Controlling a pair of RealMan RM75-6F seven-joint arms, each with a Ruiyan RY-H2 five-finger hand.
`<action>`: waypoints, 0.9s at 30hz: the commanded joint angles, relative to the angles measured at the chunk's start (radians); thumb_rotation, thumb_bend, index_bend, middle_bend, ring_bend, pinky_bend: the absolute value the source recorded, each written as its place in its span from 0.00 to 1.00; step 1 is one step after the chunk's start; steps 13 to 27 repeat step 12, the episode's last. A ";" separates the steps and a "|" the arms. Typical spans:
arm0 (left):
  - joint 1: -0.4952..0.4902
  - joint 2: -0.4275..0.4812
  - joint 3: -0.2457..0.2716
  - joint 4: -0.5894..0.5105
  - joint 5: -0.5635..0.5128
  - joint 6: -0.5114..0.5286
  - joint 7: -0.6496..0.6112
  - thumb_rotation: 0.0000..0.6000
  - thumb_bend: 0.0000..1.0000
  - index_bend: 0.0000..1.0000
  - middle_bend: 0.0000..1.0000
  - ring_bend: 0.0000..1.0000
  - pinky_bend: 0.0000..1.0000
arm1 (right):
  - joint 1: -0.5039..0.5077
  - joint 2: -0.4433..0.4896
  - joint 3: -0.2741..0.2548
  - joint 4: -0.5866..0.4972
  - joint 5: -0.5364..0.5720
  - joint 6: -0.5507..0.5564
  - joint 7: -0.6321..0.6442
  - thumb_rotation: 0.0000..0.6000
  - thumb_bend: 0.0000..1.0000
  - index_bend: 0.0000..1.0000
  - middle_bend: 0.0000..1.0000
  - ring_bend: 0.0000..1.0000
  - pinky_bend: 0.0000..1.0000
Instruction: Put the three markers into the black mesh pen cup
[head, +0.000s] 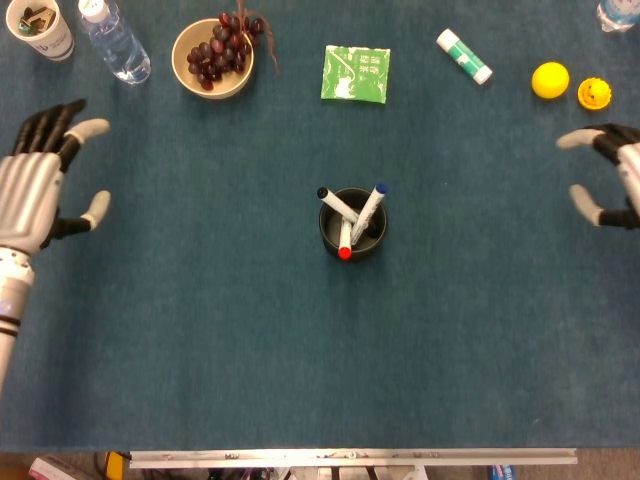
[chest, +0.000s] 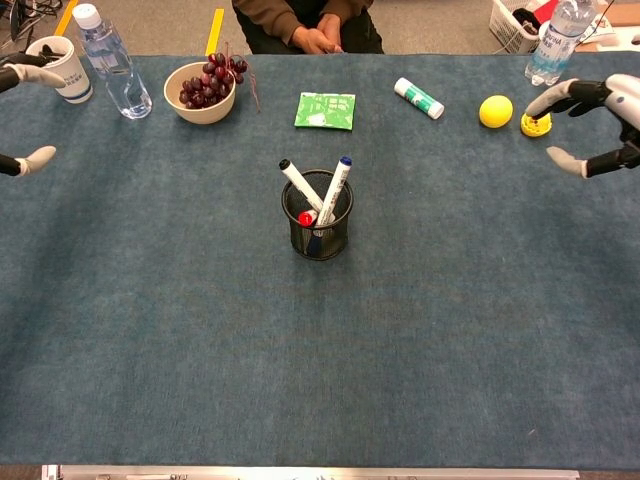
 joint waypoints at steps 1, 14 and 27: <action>0.057 -0.051 0.018 0.049 0.025 0.089 0.072 1.00 0.35 0.18 0.06 0.00 0.02 | -0.048 0.032 -0.004 -0.031 0.015 0.059 -0.078 1.00 0.37 0.33 0.32 0.23 0.23; 0.134 -0.075 0.033 0.023 0.064 0.210 0.158 1.00 0.35 0.18 0.06 0.00 0.02 | -0.154 0.066 -0.013 -0.086 0.022 0.163 -0.188 1.00 0.37 0.33 0.32 0.23 0.23; 0.134 -0.075 0.033 0.023 0.064 0.210 0.158 1.00 0.35 0.18 0.06 0.00 0.02 | -0.154 0.066 -0.013 -0.086 0.022 0.163 -0.188 1.00 0.37 0.33 0.32 0.23 0.23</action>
